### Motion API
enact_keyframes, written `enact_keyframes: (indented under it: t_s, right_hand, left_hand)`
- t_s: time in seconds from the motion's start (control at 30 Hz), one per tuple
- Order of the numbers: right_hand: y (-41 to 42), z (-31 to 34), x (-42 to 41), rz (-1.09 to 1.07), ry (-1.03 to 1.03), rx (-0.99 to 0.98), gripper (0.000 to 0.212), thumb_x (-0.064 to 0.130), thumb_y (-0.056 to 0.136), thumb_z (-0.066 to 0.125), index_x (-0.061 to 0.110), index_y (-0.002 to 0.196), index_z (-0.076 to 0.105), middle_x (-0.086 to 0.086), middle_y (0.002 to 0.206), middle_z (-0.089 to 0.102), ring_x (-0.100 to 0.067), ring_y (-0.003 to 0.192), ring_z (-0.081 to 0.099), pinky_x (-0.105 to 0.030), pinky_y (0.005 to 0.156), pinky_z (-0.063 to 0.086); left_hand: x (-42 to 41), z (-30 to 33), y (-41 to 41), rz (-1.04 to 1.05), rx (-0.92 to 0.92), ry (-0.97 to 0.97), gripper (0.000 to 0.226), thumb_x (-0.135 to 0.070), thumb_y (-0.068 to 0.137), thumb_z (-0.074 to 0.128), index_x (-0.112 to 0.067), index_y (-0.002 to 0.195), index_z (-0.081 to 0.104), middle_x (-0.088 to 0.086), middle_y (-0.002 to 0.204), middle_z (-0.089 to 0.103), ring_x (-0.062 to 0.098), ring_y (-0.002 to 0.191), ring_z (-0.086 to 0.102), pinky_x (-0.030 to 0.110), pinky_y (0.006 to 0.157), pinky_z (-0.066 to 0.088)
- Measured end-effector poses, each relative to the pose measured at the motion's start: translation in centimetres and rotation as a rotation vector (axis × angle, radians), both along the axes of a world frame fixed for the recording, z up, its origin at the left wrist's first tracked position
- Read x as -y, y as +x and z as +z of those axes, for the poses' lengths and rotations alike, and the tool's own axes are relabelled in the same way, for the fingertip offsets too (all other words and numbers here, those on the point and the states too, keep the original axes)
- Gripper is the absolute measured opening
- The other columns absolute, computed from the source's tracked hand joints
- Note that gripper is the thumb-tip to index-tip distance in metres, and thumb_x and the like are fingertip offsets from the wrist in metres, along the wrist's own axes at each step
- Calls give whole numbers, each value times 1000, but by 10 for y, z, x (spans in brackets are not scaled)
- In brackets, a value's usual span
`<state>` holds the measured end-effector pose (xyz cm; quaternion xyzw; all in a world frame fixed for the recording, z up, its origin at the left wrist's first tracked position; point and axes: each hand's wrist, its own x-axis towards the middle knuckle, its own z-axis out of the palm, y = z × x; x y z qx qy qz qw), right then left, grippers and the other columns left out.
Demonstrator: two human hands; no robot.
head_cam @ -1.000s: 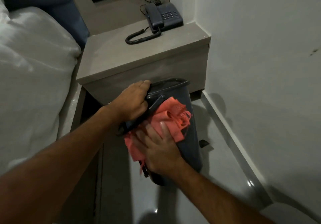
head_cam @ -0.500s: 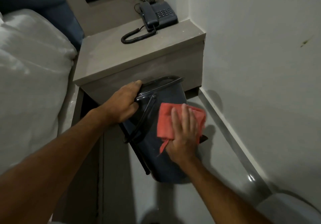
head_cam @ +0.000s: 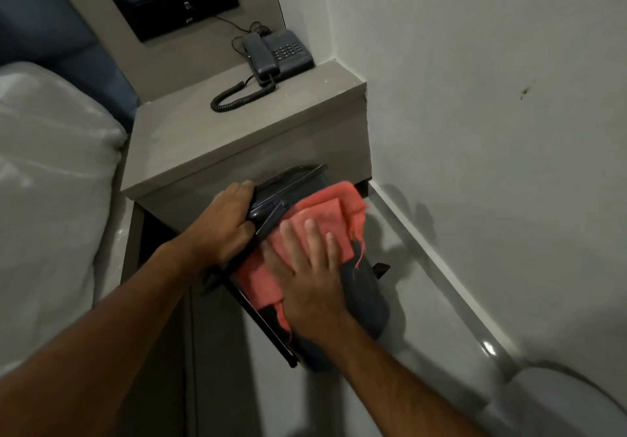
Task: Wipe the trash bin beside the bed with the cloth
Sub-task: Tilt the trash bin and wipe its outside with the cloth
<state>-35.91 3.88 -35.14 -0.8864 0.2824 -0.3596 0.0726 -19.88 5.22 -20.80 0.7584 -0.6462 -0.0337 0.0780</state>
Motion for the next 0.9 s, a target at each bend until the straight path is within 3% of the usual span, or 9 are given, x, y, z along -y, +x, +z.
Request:
enact_keyframes:
  t_s: [0.17,0.23,0.33,0.43,0.53,0.63,0.73,0.83,0.9]
  right_hand:
    - [-56,-46,11,-204,354,6,80,43,86,44,17,156,17,-20,160,29,-41,147,26,-62,116,26]
    - [-87,-77,-12,-214,348,-103,78,41,84,47,12,153,27,-24,155,37,-47,140,39,-65,107,38]
    - [-100,-107,-59,-177,192,-177,45,27,97,44,23,142,45,-23,147,46,-53,132,45,-66,95,47]
    - [-71,-92,-63,148,-75,-178,45,26,96,43,33,140,51,-7,162,32,-42,147,25,-64,111,27]
    - [-40,-52,-25,302,-201,-189,72,29,84,52,34,153,32,0,169,9,-35,154,6,-59,119,9]
    - [-38,-31,10,-1,168,-104,97,39,77,63,32,158,11,-11,167,13,-40,151,13,-61,119,12]
    - [-71,-46,30,-158,512,-119,90,52,90,56,23,159,5,-10,165,24,-33,150,23,-54,121,21]
    - [-106,-67,13,-101,639,-279,103,44,85,71,17,156,1,-8,166,12,-30,153,15,-45,125,12]
    - [-110,-65,-17,-162,647,-271,107,31,77,80,9,152,6,-15,163,21,-34,150,26,-42,124,13]
  left_hand:
    - [-13,-1,4,33,-71,-4,38,-14,68,48,-11,106,43,9,95,46,24,87,43,34,77,31]
    - [-17,0,4,52,-89,-1,41,-13,68,48,-10,109,43,9,96,47,25,88,44,34,77,31]
    - [-16,4,2,84,-103,18,43,-14,68,47,-8,111,45,12,98,49,26,90,45,35,78,33]
    - [-13,5,-1,91,-77,28,43,-15,67,47,-5,109,45,15,99,49,29,91,46,36,79,36]
    - [-7,6,-5,89,-63,29,41,-14,64,46,-4,103,46,16,96,48,29,89,45,38,79,37]
    - [-11,6,-7,93,-83,19,37,-14,66,47,-4,101,47,15,95,49,29,87,46,36,75,35]
    - [-24,7,-6,124,-134,6,43,-13,68,47,-1,109,48,16,100,50,28,92,46,34,77,35]
    - [-32,10,-10,146,-173,-11,47,-12,66,45,-1,111,49,14,102,51,28,96,45,33,78,33]
    - [-31,15,-19,150,-175,-10,45,-13,66,45,-3,110,50,14,101,52,28,96,46,35,79,34]
